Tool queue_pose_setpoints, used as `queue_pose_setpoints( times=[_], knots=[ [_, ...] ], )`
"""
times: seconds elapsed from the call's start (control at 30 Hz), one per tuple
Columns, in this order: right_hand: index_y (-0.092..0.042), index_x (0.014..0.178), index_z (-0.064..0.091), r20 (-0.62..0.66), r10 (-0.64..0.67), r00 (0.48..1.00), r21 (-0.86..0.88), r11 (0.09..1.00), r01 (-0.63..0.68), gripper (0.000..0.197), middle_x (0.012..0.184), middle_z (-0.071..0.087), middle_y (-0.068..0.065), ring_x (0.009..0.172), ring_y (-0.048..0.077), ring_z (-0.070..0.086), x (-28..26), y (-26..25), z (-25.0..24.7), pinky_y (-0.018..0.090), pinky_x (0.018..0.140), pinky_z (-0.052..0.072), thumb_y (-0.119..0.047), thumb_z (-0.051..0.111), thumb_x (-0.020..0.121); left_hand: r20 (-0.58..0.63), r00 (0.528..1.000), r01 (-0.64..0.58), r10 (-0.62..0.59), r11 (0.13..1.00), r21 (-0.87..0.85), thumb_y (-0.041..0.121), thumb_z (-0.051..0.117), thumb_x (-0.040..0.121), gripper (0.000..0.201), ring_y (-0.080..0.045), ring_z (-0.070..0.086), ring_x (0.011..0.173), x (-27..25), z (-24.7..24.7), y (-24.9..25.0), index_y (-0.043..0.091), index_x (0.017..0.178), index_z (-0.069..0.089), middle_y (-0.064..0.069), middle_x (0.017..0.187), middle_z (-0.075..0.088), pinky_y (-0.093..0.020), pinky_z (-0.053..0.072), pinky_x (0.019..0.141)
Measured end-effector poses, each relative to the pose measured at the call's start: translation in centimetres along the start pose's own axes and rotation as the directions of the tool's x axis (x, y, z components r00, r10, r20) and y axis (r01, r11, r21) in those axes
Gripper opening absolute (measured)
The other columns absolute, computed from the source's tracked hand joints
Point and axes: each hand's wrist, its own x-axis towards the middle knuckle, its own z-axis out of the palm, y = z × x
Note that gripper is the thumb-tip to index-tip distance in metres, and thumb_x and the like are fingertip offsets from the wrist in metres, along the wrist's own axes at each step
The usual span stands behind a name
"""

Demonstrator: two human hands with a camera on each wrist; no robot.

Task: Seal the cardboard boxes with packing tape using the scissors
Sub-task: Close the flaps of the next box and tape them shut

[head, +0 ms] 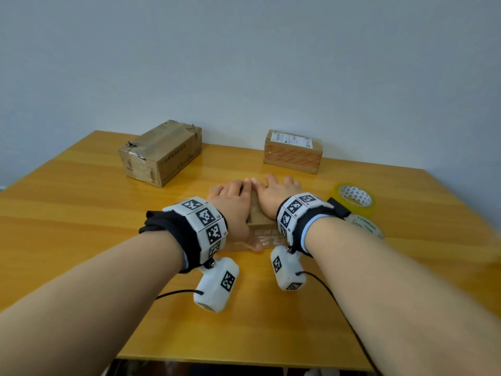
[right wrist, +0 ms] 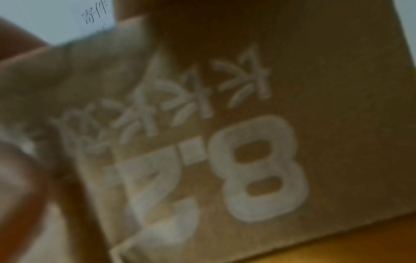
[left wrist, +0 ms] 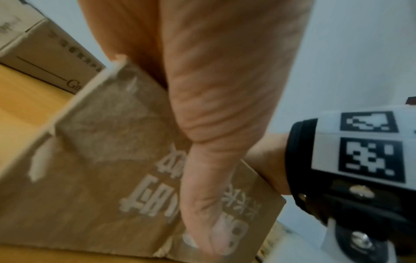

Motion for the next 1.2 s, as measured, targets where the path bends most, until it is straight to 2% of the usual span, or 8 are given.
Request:
queue_pose_setpoints(
  times=[0.2, 0.4, 0.57, 0.67, 0.87, 0.97, 1.03, 1.2],
  knots=[
    [-0.033, 0.158, 0.02, 0.057, 0.074, 0.996, 0.195, 0.977, -0.083, 0.068, 0.162, 0.015, 0.018, 0.145, 0.046, 0.028, 0.8, 1.1, -1.2, 0.059, 0.118, 0.025, -0.067, 0.016, 0.1, -0.022, 1.0, 0.018, -0.017, 0.998, 0.054, 0.08, 0.069, 0.062, 0.141, -0.026, 0.0, 0.151, 0.4, 0.5, 0.2, 0.01, 0.155, -0.012, -0.007, 0.163, 0.0, -0.047, 0.003, 0.123],
    [-0.024, 0.155, 0.024, 0.096, 0.043, 0.994, 0.232, 0.971, -0.065, 0.077, 0.146, 0.05, 0.021, 0.126, 0.041, 0.055, 0.9, 2.3, -1.2, 0.048, 0.102, 0.044, -0.073, 0.016, 0.096, 0.091, 0.996, 0.01, -0.016, 0.998, 0.064, 0.075, 0.068, 0.069, 0.133, -0.026, -0.018, 0.15, 0.1, 0.1, 0.5, 0.026, 0.152, -0.024, -0.011, 0.161, -0.025, -0.059, -0.003, 0.119],
    [-0.028, 0.158, 0.02, 0.125, -0.13, 0.984, 0.306, 0.948, 0.086, 0.065, 0.157, 0.041, 0.013, 0.137, 0.035, 0.047, 0.8, 3.8, -1.8, 0.041, 0.111, 0.036, -0.063, 0.019, 0.103, 0.14, 0.99, 0.02, -0.021, 1.0, 0.013, 0.07, 0.071, 0.07, 0.13, -0.025, -0.02, 0.149, 0.1, 0.0, 0.4, 0.034, 0.151, -0.024, -0.006, 0.161, -0.028, -0.07, 0.003, 0.114],
    [-0.026, 0.161, 0.012, 0.149, -0.185, 0.971, 0.4, 0.91, 0.112, 0.067, 0.164, 0.028, 0.007, 0.147, 0.029, 0.035, 0.5, 4.8, -2.0, 0.039, 0.12, 0.026, -0.06, 0.018, 0.104, 0.122, 0.992, 0.01, -0.006, 0.999, -0.035, 0.067, 0.072, 0.071, 0.128, -0.022, -0.015, 0.151, 0.1, 0.0, 0.2, 0.033, 0.153, -0.02, -0.001, 0.164, -0.017, -0.065, 0.009, 0.116],
    [-0.021, 0.153, 0.039, 0.16, -0.116, 0.98, 0.783, 0.62, -0.054, 0.066, 0.158, 0.04, 0.012, 0.143, 0.033, 0.04, -2.0, 5.7, -1.7, 0.05, 0.119, 0.032, -0.063, 0.031, 0.102, 0.039, 0.998, -0.033, 0.041, 0.982, -0.187, 0.062, 0.076, 0.07, 0.132, -0.017, -0.009, 0.151, -1.0, -0.3, -0.5, 0.03, 0.153, -0.021, 0.006, 0.165, -0.007, -0.061, 0.008, 0.118],
    [-0.031, 0.133, 0.059, 0.165, -0.193, 0.967, 0.886, 0.459, -0.06, 0.055, 0.132, 0.062, 0.008, 0.117, 0.031, 0.061, -3.8, 5.2, -4.8, 0.051, 0.096, 0.053, -0.066, 0.031, 0.1, 0.025, 0.999, -0.019, 0.028, 0.948, -0.319, 0.056, 0.078, 0.072, 0.134, -0.018, -0.007, 0.152, -2.2, -1.0, -1.2, 0.034, 0.149, -0.029, 0.005, 0.165, -0.007, -0.06, 0.003, 0.119],
    [-0.033, 0.133, 0.059, 0.081, -0.185, 0.979, 0.817, 0.575, 0.041, 0.056, 0.127, 0.062, 0.005, 0.114, 0.028, 0.06, -4.4, 4.2, -7.0, 0.048, 0.092, 0.053, -0.065, 0.024, 0.102, 0.022, 1.0, 0.018, -0.01, 0.918, -0.395, 0.051, 0.079, 0.074, 0.135, -0.021, -0.003, 0.152, -2.8, -1.3, -1.4, 0.034, 0.147, -0.033, 0.004, 0.164, -0.007, -0.061, 0.0, 0.118],
    [-0.018, 0.133, 0.061, -0.158, -0.256, 0.954, 0.521, 0.799, 0.3, 0.064, 0.135, 0.06, 0.006, 0.126, 0.023, 0.054, -6.0, 0.6, -9.7, 0.044, 0.113, 0.038, -0.054, 0.015, 0.106, -0.08, 0.994, -0.105, 0.069, 0.744, -0.66, 0.031, 0.085, 0.07, 0.143, -0.022, 0.005, 0.15, -3.8, -3.0, 0.5, 0.03, 0.145, -0.037, 0.001, 0.163, -0.007, -0.053, 0.012, 0.12]
  ],
)
